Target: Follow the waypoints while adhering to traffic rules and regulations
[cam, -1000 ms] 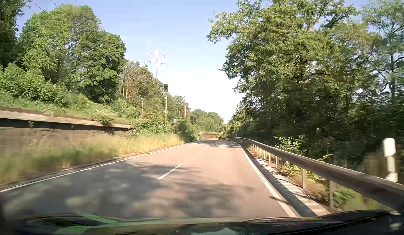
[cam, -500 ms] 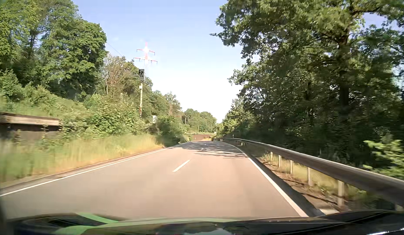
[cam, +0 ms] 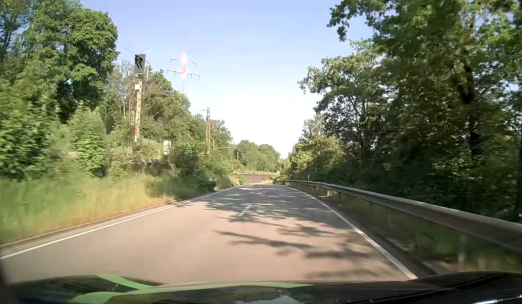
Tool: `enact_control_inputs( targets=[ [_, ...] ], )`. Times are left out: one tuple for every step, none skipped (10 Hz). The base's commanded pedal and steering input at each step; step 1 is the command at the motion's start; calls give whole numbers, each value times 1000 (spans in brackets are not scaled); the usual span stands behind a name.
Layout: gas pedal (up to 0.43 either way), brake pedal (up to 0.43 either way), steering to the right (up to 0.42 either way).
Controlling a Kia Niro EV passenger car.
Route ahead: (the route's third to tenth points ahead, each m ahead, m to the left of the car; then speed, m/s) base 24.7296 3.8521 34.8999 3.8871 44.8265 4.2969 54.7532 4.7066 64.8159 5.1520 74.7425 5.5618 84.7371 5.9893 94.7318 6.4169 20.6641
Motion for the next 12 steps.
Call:
enact_control_inputs(
  targets=[
    [260, 0, -5],
    [260, 0, -6],
    [248, 0, -8],
    [220, 0, -11],
    [209, 0, -14],
    [209, 0, -14],
    [209, 0, -14],
    [220, 0, -14],
    [220, 0, -14],
    [228, 0, -14],
    [240, 0, -12],
    [240, 0, -8]
  ],
)
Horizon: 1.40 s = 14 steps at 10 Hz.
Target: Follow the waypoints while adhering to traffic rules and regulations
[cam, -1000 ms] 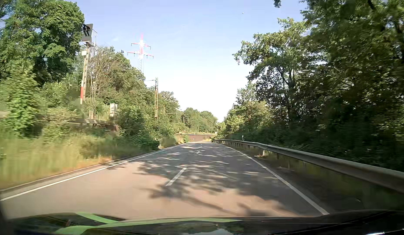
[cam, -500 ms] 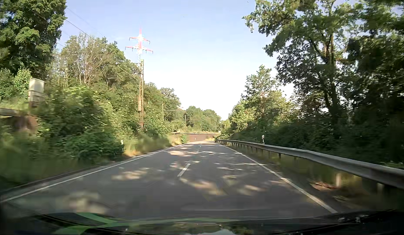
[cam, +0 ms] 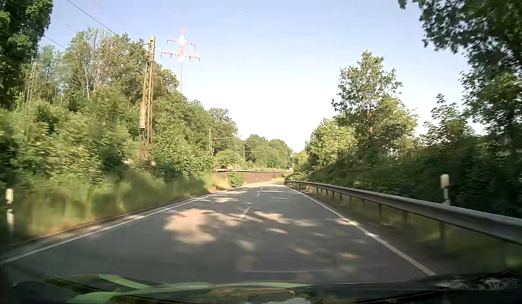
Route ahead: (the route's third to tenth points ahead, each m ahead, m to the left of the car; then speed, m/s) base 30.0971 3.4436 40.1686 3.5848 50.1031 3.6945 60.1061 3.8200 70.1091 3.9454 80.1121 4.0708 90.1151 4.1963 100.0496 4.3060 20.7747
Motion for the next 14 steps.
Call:
enact_control_inputs(
  targets=[
    [240, 0, -6],
    [248, 0, -6],
    [248, 0, -6],
    [260, 0, -6],
    [260, 0, -6],
    [268, 0, -6],
    [268, 0, -5],
    [280, 0, -6],
    [280, 0, -5],
    [280, 0, -6],
    [280, 0, -6],
    [280, 0, -5],
    [280, 0, -6],
    [280, 0, -5]
  ],
)
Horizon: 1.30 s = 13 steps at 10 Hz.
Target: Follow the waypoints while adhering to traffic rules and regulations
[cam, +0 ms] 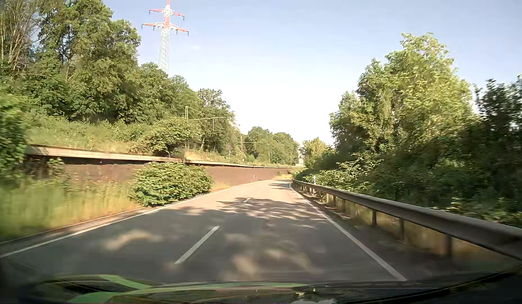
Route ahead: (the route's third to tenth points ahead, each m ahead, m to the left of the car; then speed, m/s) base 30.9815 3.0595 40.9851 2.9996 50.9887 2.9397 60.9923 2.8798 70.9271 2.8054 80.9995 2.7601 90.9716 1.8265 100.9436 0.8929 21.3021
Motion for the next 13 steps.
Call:
enact_control_inputs(
  targets=[
    [260, 0, -5],
    [240, 0, -5],
    [209, 0, -5],
    [197, 0, -5],
    [189, 0, -5],
    [189, 0, -5],
    [177, 0, -5],
    [177, 0, -2],
    [177, 0, 0],
    [197, 0, -1],
    [197, 0, -1],
    [197, 0, 0],
    [197, 0, 1]
  ],
)
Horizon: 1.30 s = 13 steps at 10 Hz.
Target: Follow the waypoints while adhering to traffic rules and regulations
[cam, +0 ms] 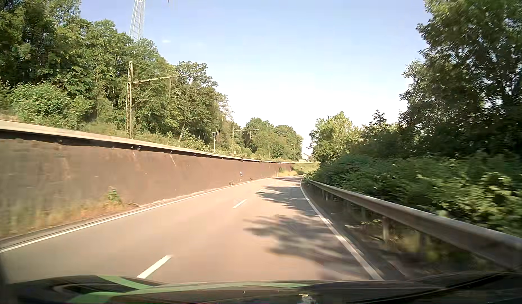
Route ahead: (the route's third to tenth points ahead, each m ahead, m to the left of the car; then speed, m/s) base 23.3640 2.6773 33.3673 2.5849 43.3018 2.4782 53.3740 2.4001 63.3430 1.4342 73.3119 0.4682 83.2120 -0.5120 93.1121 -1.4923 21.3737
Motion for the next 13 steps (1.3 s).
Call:
enact_control_inputs(
  targets=[
    [197, 0, 3],
    [189, 0, 4],
    [177, 0, 4],
    [169, 0, 5],
    [157, 0, 5],
    [157, 0, 5],
    [157, 0, 5],
    [157, 0, 5],
    [169, 0, 5],
    [169, 0, 5],
    [169, 0, 5],
    [157, 0, 5],
    [138, 0, 5]
  ],
)
